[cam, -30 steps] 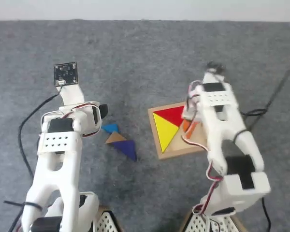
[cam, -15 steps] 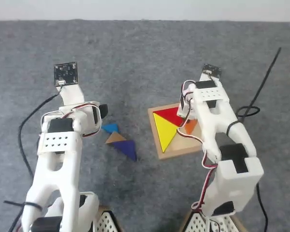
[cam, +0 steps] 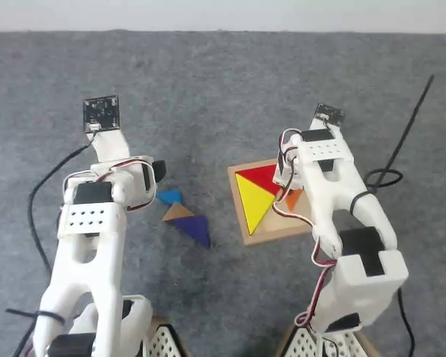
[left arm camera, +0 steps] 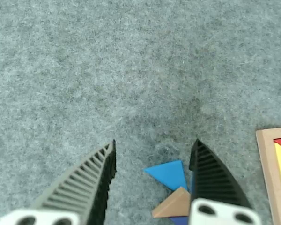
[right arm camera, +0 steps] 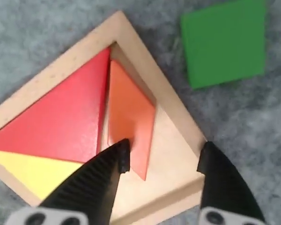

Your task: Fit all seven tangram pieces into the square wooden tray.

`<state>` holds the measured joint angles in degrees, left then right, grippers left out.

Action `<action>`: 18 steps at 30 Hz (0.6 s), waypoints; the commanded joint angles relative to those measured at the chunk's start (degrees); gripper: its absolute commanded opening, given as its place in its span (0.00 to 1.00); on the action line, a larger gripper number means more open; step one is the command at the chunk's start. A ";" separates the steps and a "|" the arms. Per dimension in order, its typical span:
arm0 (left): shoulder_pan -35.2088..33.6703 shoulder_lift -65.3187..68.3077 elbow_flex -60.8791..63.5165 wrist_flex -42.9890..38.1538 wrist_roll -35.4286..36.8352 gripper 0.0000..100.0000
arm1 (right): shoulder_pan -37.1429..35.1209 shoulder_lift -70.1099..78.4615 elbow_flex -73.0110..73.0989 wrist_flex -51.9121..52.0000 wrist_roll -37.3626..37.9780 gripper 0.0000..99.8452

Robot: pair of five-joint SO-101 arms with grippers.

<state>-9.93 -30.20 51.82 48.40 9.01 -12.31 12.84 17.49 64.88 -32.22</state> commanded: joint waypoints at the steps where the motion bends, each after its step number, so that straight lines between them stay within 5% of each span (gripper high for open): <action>1: 0.00 -0.18 -0.40 -1.23 -0.18 0.25 | -0.84 -4.70 -0.26 -1.19 -0.97 0.23; 11: 0.00 -0.18 -0.31 -1.23 -0.18 0.25 | -0.84 -5.58 -0.44 -8.48 -0.53 0.23; 18: 0.00 -0.18 -0.31 -1.23 -0.18 0.25 | 0.84 -0.04 -0.18 -4.53 -0.62 0.23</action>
<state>-9.93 -30.20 51.82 48.40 9.01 -12.57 12.66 17.49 57.67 -32.40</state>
